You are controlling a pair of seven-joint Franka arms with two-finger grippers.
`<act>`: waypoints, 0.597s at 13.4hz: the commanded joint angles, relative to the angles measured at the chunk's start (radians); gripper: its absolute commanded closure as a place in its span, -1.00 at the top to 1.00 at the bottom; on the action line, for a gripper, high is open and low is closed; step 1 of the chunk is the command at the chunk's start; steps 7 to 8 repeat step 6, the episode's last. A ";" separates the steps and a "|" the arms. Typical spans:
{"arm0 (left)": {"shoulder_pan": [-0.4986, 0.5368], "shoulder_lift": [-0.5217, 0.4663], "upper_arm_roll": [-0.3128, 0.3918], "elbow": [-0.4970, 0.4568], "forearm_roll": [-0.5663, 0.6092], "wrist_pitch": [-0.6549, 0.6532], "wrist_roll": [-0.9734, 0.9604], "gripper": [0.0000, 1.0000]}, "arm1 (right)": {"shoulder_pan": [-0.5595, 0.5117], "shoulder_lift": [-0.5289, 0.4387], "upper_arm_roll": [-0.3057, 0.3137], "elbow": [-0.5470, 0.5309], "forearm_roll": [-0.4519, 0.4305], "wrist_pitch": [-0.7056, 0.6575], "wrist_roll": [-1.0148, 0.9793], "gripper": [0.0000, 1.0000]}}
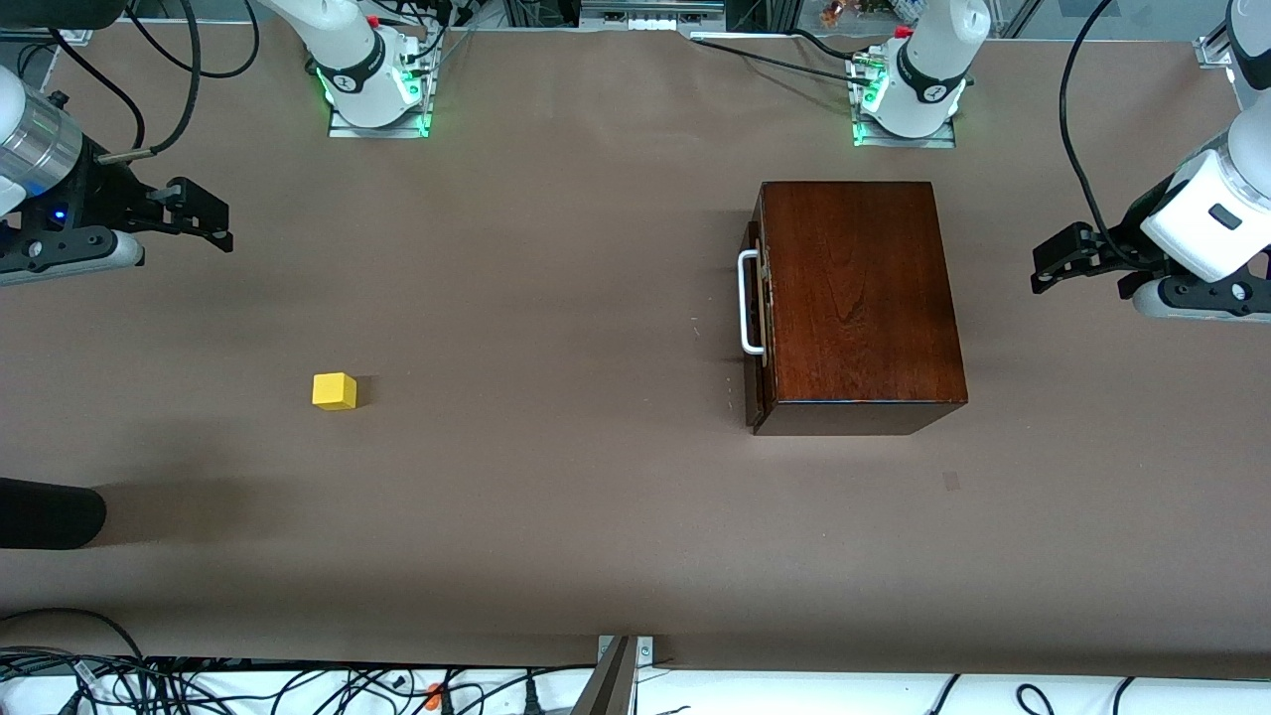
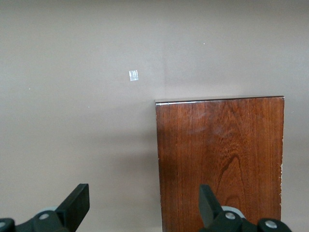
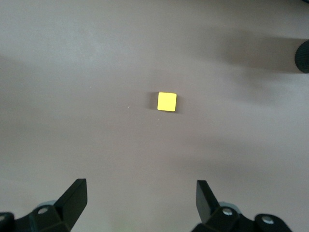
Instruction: Open drawer, take yellow block, close drawer
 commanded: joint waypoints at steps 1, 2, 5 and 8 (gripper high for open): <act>-0.001 -0.018 0.002 -0.012 -0.009 -0.011 0.009 1.00 | 0.001 0.009 0.000 0.024 -0.007 -0.013 -0.001 1.00; -0.001 -0.018 0.005 -0.012 -0.009 -0.011 0.011 1.00 | 0.001 0.009 0.000 0.024 -0.007 -0.013 -0.001 1.00; -0.001 -0.018 0.008 -0.012 -0.009 -0.017 0.012 1.00 | 0.001 0.009 0.000 0.024 -0.009 -0.013 -0.001 1.00; -0.001 -0.018 0.008 -0.012 -0.009 -0.017 0.012 1.00 | 0.000 0.009 0.000 0.025 -0.007 -0.013 -0.001 1.00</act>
